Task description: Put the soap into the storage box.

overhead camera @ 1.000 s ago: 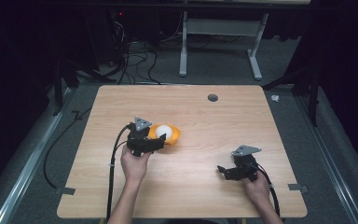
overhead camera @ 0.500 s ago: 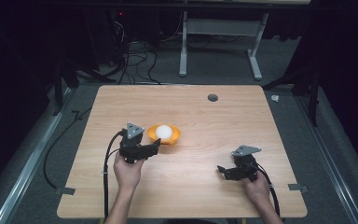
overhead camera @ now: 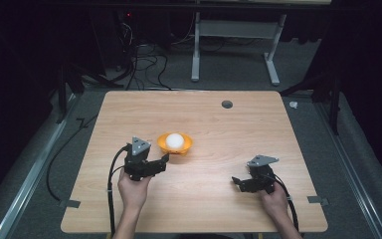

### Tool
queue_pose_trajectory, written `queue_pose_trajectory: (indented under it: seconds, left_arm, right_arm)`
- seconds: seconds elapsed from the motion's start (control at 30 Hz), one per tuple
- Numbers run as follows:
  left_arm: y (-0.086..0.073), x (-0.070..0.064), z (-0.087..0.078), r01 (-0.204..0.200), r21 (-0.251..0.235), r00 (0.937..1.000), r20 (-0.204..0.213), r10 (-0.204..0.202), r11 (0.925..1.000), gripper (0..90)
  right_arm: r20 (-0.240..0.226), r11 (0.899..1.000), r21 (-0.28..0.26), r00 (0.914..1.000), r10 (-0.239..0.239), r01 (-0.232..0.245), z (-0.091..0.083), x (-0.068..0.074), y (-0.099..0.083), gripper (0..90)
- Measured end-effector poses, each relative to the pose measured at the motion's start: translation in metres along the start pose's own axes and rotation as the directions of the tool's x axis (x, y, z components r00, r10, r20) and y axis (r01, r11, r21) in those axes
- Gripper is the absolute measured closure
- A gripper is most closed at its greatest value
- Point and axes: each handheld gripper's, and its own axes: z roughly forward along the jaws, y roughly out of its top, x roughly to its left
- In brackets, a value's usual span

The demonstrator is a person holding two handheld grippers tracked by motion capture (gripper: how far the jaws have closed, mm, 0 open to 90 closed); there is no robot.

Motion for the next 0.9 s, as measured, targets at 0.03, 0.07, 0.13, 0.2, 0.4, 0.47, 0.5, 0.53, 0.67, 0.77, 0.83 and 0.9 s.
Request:
queue_pose_trajectory:
  seconds: [0.03, 0.07, 0.13, 0.2, 0.4, 0.47, 0.5, 0.53, 0.67, 0.77, 0.83, 0.9]
  left_arm:
    - [-0.001, 0.0, -0.001, 0.0, -0.004, 1.0, 0.0, 0.0, 1.0, 26.2]
    - [-0.001, 0.0, -0.002, 0.001, -0.006, 1.0, 0.0, -0.001, 1.0, 26.2]
    - [-0.003, 0.0, -0.004, 0.001, -0.004, 1.0, -0.001, -0.001, 1.0, 26.2]
    - [-0.004, 0.0, -0.006, 0.004, -0.006, 1.0, 0.001, -0.004, 1.0, 26.2]
    - [-0.009, 0.0, -0.01, 0.005, -0.003, 1.0, 0.0, -0.005, 1.0, 26.2]
    - [-0.01, 0.001, -0.012, 0.005, -0.002, 1.0, -0.002, -0.005, 1.0, 26.2]
    - [-0.011, 0.001, -0.013, 0.01, -0.008, 0.9999, -0.003, -0.01, 0.9999, 26.2]
    - [-0.011, 0.001, -0.015, 0.008, -0.007, 1.0, -0.005, -0.008, 0.9999, 26.2]
    - [-0.012, 0.001, -0.016, 0.005, -0.005, 1.0, -0.007, -0.005, 1.0, 26.1]
    - [-0.012, 0.0, -0.018, 0.004, -0.008, 1.0, -0.005, -0.004, 1.0, 26.0]
    - [-0.013, -0.001, -0.021, -0.003, -0.004, 1.0, -0.009, 0.003, 1.0, 25.9]
    - [-0.015, -0.001, -0.023, -0.002, -0.006, 0.9999, -0.01, 0.002, 1.0, 25.9]
  right_arm:
    - [0.0, 1.0, 0.0, 1.0, 0.0, 0.0, 0.0, 0.0, 0.0, 12.8]
    - [0.0, 1.0, 0.0, 1.0, 0.0, 0.0, 0.0, 0.0, 0.0, 12.8]
    - [0.0, 1.0, 0.0, 1.0, 0.0, 0.0, 0.0, 0.0, 0.0, 12.8]
    - [0.0, 1.0, 0.0, 1.0, 0.0, 0.0, 0.0, 0.0, 0.0, 12.8]
    - [0.0, 1.0, 0.0, 1.0, 0.0, 0.0, 0.0, 0.0, 0.0, 12.8]
    - [0.0, 1.0, 0.0, 1.0, 0.0, 0.0, 0.0, 0.0, 0.0, 12.8]
    - [0.0, 1.0, 0.0, 1.0, 0.0, 0.0, 0.0, 0.0, 0.0, 12.8]
    - [0.0, 1.0, 0.0, 1.0, 0.0, 0.0, 0.0, 0.0, 0.0, 12.8]
    - [0.0, 1.0, 0.0, 1.0, 0.0, 0.0, 0.0, 0.0, 0.0, 12.8]
    - [0.0, 1.0, 0.0, 1.0, 0.0, 0.0, 0.0, 0.0, 0.0, 12.8]
    - [0.0, 1.0, 0.0, 1.0, 0.0, 0.0, 0.0, 0.0, 0.0, 12.8]
    - [0.0, 1.0, 0.0, 1.0, 0.0, 0.0, 0.0, 0.0, 0.0, 12.8]
